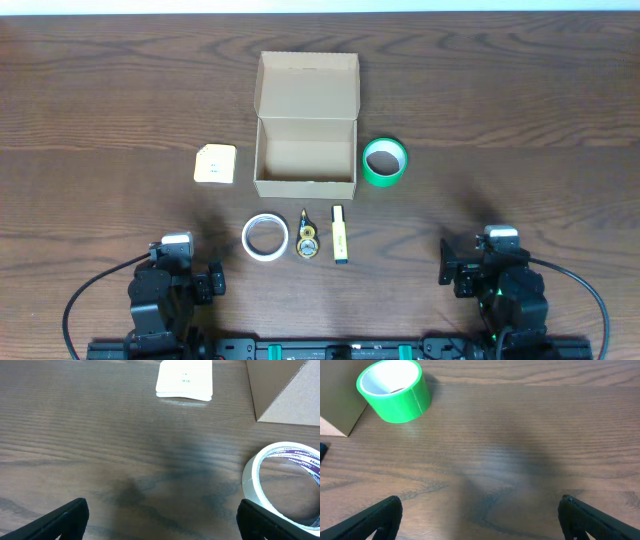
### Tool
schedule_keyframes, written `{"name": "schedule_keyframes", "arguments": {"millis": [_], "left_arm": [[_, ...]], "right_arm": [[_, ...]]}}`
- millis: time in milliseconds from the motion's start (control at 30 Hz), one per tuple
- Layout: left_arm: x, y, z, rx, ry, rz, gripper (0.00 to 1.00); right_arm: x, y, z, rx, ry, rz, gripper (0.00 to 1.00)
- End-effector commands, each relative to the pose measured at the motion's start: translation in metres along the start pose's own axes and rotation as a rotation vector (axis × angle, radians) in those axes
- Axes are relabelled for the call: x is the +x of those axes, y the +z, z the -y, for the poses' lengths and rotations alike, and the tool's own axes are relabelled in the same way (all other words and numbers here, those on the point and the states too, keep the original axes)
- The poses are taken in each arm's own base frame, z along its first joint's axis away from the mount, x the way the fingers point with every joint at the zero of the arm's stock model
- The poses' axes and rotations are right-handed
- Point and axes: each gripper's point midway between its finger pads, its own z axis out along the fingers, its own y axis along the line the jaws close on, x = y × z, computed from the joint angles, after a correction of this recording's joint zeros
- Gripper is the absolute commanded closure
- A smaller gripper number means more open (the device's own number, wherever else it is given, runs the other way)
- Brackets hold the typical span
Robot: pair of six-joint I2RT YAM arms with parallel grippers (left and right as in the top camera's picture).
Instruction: Pack container
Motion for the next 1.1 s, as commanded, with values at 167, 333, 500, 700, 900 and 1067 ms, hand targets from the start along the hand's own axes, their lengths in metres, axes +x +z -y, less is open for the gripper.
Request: {"name": "schedule_keyframes", "arguments": {"millis": [167, 333, 500, 700, 900, 1067], "left_arm": [[0.010, 0.002, 0.000, -0.003, -0.017, -0.034, 0.05], [0.010, 0.002, 0.000, -0.003, -0.017, -0.034, 0.04], [0.010, 0.002, 0.000, -0.003, -0.017, -0.034, 0.05], [0.010, 0.002, 0.000, -0.003, -0.017, -0.034, 0.05], [0.010, 0.002, 0.000, -0.003, -0.017, -0.034, 0.05], [0.010, 0.002, 0.000, -0.003, -0.017, -0.034, 0.04]], "right_arm": [[0.001, 0.001, 0.001, 0.003, 0.020, 0.005, 0.01], [0.001, 0.001, 0.001, 0.003, 0.020, 0.005, 0.01], [0.001, 0.001, 0.001, 0.003, 0.020, 0.005, 0.01], [0.001, 0.001, 0.001, 0.003, 0.020, 0.005, 0.01], [-0.003, -0.001, 0.000, -0.003, 0.027, 0.011, 0.01], [-0.057, -0.030, -0.022, -0.107, 0.035, -0.058, 0.01]]}}
